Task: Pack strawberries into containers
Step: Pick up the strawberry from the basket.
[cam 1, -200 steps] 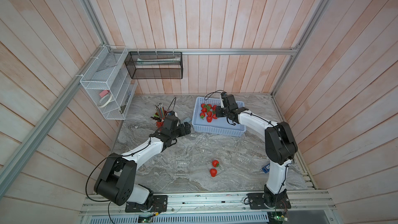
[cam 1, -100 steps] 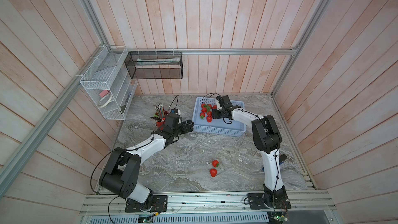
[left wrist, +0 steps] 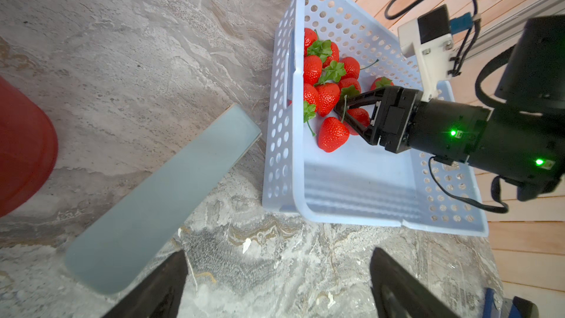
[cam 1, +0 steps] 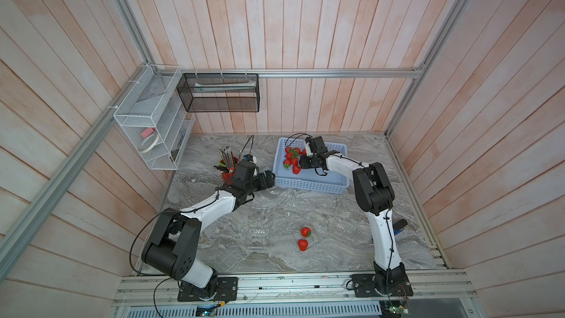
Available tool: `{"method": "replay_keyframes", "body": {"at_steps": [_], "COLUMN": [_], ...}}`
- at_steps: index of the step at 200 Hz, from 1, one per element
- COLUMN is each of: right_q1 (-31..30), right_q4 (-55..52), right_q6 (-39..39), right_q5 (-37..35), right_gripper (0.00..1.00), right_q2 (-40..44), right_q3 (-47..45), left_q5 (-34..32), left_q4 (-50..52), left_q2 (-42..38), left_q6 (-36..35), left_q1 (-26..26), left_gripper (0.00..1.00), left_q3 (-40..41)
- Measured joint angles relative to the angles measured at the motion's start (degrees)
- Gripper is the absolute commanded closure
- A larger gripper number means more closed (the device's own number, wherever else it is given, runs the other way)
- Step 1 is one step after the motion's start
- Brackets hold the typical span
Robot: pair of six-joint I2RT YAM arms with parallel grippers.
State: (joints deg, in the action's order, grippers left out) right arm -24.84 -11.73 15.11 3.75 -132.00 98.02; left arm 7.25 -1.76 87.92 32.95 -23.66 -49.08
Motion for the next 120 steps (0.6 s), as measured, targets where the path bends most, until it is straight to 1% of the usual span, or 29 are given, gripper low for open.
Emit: {"method": "replay_keyframes", "body": {"at_steps": [32, 60, 87, 120], "right_q1": [0.2, 0.2, 0.2, -0.4], "right_q4": [0.2, 0.8, 2.2, 5.7], "right_q6": [0.1, 0.2, 0.9, 2.1], "right_q5": [0.0, 0.0, 0.1, 0.0], "right_gripper": [0.65, 0.66, 0.67, 0.67], "right_q2": [0.0, 2.0, 8.1, 18.9], "right_q3": [0.0, -2.8, -9.4, -19.4], "left_q5": [0.0, 0.0, -0.1, -0.2], "left_q4": [0.0, 0.6, 1.0, 1.4], "left_q2": [0.0, -0.9, -3.8, -10.8], "left_q6": [0.0, 0.1, 0.5, 1.4], "left_q1": [0.0, 0.0, 0.0, 0.0], "left_gripper": [0.05, 0.05, 0.05, 0.05], "left_q3": [0.0, 0.0, 0.3, 3.0]}}
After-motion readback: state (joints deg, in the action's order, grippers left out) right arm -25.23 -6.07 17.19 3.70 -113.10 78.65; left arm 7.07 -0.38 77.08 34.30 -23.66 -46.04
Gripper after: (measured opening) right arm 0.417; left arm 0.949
